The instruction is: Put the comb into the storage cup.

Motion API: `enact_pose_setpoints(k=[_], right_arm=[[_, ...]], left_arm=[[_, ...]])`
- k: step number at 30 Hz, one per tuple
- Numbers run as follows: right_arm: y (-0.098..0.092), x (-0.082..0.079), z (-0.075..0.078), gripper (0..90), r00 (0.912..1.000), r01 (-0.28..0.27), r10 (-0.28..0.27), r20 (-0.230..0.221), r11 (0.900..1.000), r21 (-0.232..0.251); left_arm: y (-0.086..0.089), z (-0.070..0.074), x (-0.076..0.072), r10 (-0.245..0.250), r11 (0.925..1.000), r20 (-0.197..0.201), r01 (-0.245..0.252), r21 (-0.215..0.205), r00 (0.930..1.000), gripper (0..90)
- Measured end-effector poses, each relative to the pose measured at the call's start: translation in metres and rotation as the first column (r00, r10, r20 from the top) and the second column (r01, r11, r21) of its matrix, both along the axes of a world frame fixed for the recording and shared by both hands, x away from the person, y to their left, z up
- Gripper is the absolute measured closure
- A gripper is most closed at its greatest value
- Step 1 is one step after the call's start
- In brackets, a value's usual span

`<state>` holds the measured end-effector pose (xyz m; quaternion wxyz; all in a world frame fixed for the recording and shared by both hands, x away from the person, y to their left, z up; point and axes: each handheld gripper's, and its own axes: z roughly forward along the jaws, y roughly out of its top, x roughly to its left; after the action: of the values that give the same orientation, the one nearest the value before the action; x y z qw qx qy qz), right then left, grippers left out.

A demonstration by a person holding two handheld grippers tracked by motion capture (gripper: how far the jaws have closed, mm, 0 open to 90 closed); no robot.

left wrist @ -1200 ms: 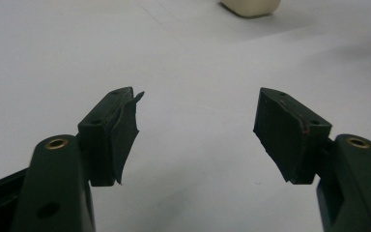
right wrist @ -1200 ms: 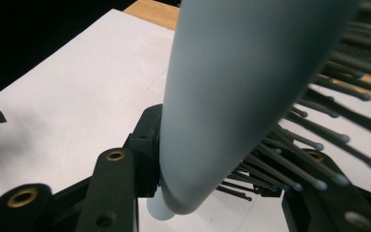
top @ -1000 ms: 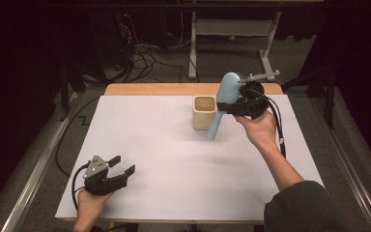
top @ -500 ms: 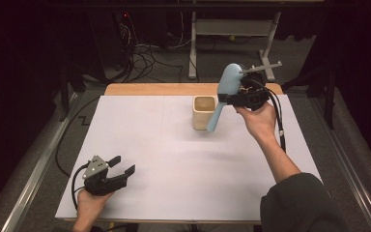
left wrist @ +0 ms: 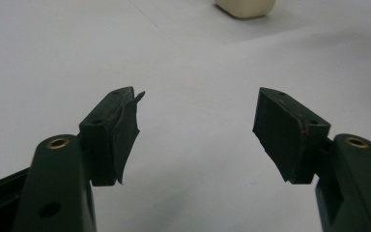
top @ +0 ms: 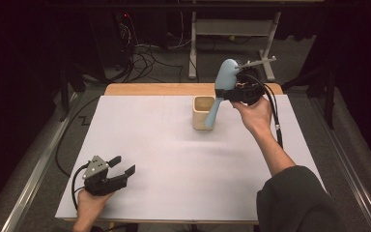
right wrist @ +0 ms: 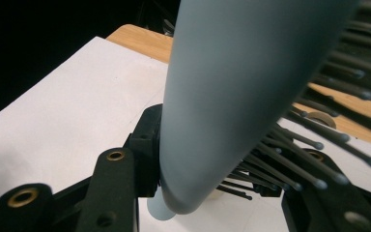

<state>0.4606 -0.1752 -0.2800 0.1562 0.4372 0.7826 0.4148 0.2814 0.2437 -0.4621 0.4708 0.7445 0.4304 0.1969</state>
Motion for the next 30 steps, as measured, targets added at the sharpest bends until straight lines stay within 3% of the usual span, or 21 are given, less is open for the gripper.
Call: enact_pose_setpoints(k=[19, 30], right_arm=[[0.011, 0.022, 0.011, 55.6, 0.9997, 0.026, -0.026, 0.005, 1.000, 0.015], [0.010, 0.026, 0.017, 55.6, 0.9980, 0.055, -0.056, 0.028, 0.998, 0.020]], left_arm=[[0.000, 0.000, 0.000, -0.004, 1.0000, -0.001, 0.004, -0.004, 1.0000, 33.0], [0.000, 0.000, 0.000, -0.003, 1.0000, 0.001, 0.003, -0.006, 1.0000, 33.1]])
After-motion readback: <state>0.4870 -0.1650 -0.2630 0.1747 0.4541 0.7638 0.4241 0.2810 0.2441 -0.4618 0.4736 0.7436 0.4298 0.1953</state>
